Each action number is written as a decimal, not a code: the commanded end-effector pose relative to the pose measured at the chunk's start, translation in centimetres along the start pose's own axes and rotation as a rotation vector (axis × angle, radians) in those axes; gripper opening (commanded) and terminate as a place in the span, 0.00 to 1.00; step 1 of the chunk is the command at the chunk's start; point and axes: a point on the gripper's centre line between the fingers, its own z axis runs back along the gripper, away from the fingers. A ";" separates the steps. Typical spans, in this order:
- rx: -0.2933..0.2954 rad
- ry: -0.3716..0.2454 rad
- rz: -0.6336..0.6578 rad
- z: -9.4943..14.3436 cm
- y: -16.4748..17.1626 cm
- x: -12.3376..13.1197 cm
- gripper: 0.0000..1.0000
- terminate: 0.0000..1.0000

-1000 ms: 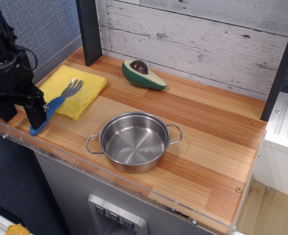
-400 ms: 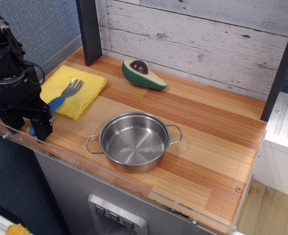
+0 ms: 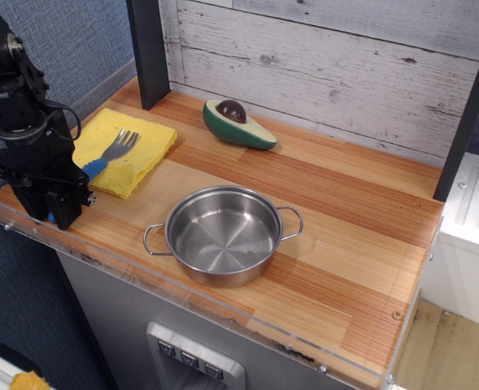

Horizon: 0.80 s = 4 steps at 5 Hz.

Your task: Move the blue fork to the right upper corner of the table

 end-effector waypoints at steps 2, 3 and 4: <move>-0.009 -0.156 0.042 4.9 0.0 -1.1 0.00 0.00; 0.012 -0.249 -0.009 8.0 -2.9 -0.6 0.00 0.00; 0.005 -0.276 -0.101 10.9 -6.9 0.0 0.00 0.00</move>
